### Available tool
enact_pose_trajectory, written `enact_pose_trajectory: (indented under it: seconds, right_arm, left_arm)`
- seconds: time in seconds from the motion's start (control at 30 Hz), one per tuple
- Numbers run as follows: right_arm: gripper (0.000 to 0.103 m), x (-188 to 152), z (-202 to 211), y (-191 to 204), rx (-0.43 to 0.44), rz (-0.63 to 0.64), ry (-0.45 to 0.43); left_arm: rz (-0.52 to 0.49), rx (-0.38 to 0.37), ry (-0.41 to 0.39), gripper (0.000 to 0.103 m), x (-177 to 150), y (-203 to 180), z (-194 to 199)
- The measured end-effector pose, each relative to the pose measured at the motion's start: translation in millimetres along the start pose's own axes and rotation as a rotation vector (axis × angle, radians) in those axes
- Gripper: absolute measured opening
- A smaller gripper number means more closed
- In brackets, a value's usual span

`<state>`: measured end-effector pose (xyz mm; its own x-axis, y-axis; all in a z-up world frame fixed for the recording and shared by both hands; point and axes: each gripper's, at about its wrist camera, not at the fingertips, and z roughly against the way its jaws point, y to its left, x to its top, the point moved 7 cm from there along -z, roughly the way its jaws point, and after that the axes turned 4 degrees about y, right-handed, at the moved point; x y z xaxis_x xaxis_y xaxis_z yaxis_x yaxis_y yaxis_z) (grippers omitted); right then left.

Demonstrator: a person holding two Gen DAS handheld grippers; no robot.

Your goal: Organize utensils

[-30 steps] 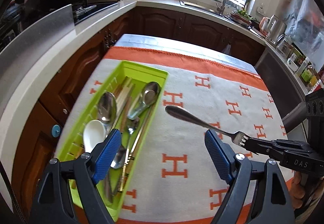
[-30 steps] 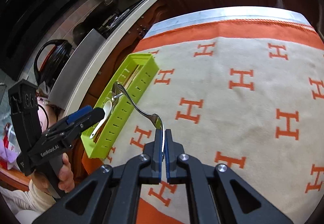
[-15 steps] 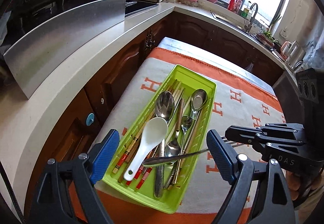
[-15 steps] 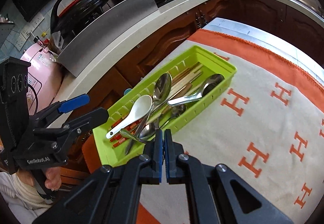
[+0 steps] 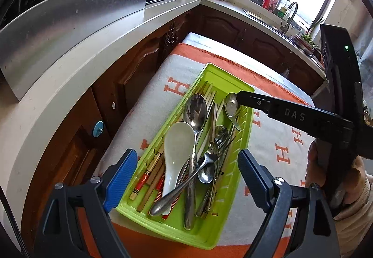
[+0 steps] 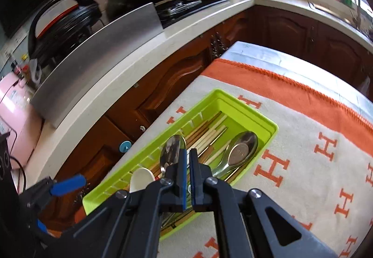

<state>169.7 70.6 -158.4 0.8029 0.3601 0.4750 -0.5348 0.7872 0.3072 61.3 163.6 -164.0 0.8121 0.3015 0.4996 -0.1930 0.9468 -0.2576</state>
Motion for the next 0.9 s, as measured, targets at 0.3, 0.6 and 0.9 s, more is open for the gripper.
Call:
enact_pose_trajectory:
  seconds: [0.3, 0.6, 0.9]
  right_arm:
    - [0.002, -14, 6, -10, -0.047, -0.037, 0.008]
    - [0.002, -36, 16, -17, -0.068, -0.071, 0.002]
    - [0.002, -49, 19, -27, -0.072, -0.118, 0.001]
  left_arm:
    - [-0.018, -0.014, 0.018, 0.087, 0, -4, -10]
    - [-0.039, -0.01, 0.008, 0.087, 7, -8, -9]
    - [-0.041, -0.007, -0.002, 0.1, 10, -11, -5]
